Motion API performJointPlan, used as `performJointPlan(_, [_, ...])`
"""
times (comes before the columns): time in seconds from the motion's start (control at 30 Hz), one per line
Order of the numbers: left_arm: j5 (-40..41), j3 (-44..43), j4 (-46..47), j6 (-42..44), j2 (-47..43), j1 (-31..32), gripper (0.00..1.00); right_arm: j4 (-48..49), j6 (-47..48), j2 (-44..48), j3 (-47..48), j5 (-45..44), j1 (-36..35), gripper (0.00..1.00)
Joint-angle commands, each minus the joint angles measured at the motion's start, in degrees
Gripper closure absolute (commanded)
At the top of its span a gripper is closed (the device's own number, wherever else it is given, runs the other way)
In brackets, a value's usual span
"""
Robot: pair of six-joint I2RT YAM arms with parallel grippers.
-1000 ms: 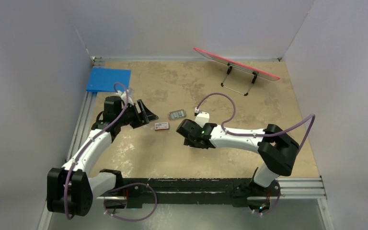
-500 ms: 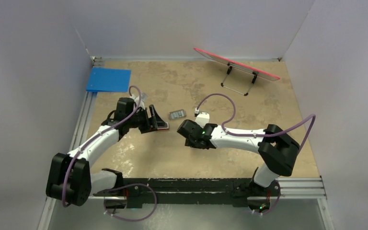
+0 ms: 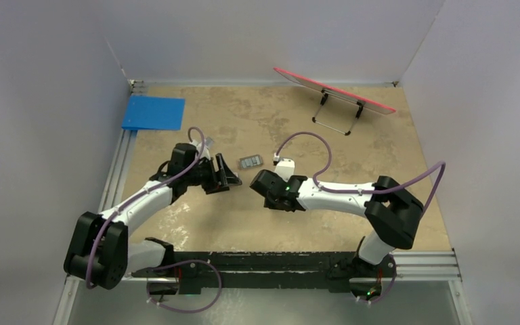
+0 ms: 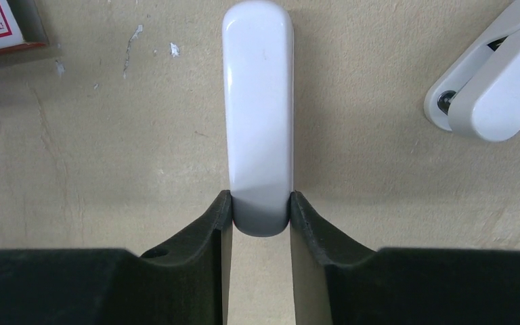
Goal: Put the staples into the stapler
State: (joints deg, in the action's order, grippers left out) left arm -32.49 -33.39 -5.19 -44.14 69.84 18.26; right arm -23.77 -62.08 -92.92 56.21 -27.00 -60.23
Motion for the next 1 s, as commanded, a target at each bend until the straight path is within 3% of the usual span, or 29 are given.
performJointPlan(0.0, [-1.3, 0.2, 3.2, -1.5, 1.2, 2.0, 0.37, 1.8, 0.1, 2.7, -0.9, 0.5, -0.3, 0.74])
performJointPlan(0.4, [-3.0, 3.9, 17.0, -3.2, 7.8, 9.4, 0.4, 10.6, -3.4, 11.6, -7.3, 5.1, 0.9, 0.78])
performJointPlan(0.7, [-7.2, 8.0, 33.0, -8.3, 16.5, 12.8, 0.52, 16.4, -5.8, 13.1, -10.8, 9.7, 3.8, 0.79])
performJointPlan(0.97, [-7.1, 8.4, 39.8, -10.7, 21.0, 14.7, 0.48, 20.0, -6.0, 13.6, -11.9, 12.8, 4.4, 0.78])
